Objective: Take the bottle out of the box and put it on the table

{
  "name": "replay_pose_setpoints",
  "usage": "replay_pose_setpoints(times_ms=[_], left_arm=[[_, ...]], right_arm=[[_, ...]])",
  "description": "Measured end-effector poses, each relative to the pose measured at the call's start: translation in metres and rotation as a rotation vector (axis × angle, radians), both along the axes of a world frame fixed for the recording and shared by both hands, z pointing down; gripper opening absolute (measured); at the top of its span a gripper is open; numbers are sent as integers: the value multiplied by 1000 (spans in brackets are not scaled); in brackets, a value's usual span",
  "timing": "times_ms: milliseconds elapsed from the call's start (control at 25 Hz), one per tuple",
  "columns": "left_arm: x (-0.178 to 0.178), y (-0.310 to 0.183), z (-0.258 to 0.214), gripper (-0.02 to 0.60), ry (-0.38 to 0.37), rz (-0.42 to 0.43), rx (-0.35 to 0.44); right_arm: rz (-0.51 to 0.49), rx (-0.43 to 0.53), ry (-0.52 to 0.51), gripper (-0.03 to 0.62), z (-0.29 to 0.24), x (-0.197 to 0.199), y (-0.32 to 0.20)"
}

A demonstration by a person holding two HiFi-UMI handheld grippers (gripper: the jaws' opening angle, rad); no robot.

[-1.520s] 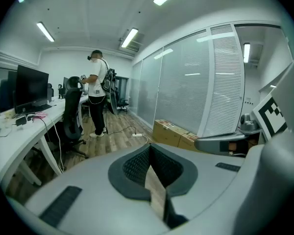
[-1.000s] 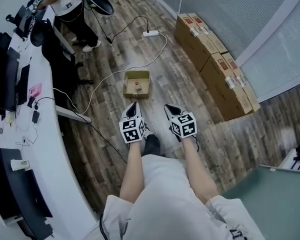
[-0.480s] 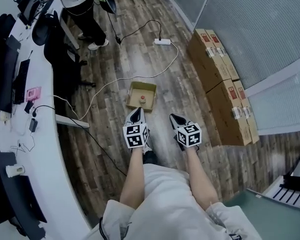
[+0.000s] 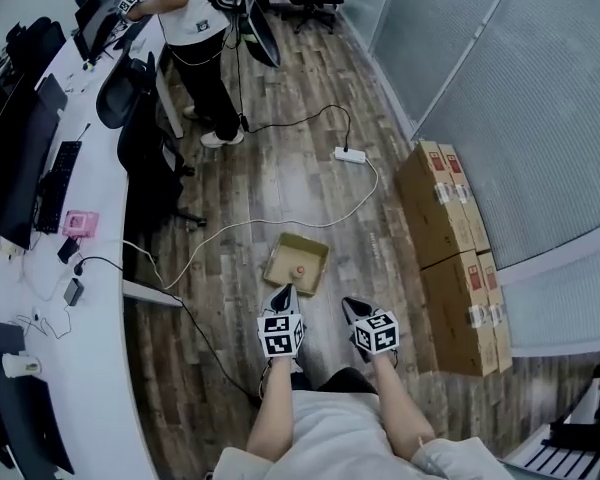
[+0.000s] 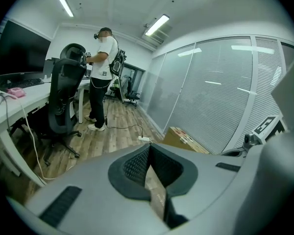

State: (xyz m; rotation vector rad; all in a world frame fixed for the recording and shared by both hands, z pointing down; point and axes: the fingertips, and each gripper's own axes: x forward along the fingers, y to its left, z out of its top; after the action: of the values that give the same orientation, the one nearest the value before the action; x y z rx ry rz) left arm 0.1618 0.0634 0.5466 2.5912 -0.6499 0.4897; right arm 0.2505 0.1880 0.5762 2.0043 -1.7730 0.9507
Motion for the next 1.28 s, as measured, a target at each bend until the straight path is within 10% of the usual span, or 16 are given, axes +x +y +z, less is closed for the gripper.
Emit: replay_pose_setpoints(times_ms=[640,1280], left_arm=[[26,-90,2,14,-75,-191,52],[95,-117,29,14,-130,-370,-71]], right_arm=[[-243,36,-4,38,15,65,-146],[-563,-60,28,40,53,127,-237]])
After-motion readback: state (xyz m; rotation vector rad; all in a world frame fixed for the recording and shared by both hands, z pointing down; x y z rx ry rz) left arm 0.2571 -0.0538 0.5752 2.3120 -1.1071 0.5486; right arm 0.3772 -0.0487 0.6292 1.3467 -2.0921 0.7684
